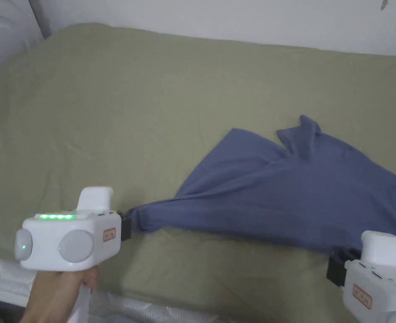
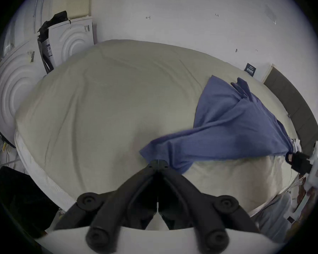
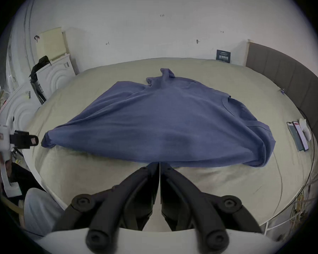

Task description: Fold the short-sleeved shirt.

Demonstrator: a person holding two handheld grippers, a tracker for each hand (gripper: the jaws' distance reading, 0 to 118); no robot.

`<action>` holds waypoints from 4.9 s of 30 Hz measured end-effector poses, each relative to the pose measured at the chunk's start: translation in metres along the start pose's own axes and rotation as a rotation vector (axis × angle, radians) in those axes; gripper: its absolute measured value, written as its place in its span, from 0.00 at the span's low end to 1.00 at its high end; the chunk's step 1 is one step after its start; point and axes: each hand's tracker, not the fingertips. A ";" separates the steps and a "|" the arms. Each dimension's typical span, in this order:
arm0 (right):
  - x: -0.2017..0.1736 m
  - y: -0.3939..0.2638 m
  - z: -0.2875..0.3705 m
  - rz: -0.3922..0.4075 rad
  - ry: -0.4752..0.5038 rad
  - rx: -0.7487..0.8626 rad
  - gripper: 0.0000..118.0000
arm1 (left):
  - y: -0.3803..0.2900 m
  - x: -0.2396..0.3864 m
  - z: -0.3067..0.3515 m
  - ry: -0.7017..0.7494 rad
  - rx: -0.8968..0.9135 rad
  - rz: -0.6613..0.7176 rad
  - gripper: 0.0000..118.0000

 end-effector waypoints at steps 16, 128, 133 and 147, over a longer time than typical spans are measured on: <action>0.011 0.021 -0.016 0.008 -0.002 -0.013 0.07 | 0.025 0.006 -0.047 -0.012 -0.117 -0.041 0.06; 0.151 0.344 -0.083 0.012 -0.252 0.265 0.09 | 0.331 0.139 -0.110 0.209 0.307 -0.207 0.04; 0.158 0.262 -0.062 0.000 -0.226 0.206 0.09 | 0.268 0.121 -0.096 0.197 0.268 -0.271 0.04; 0.166 0.066 0.056 -0.080 -0.192 0.084 0.09 | 0.076 0.079 0.011 0.095 0.162 -0.222 0.04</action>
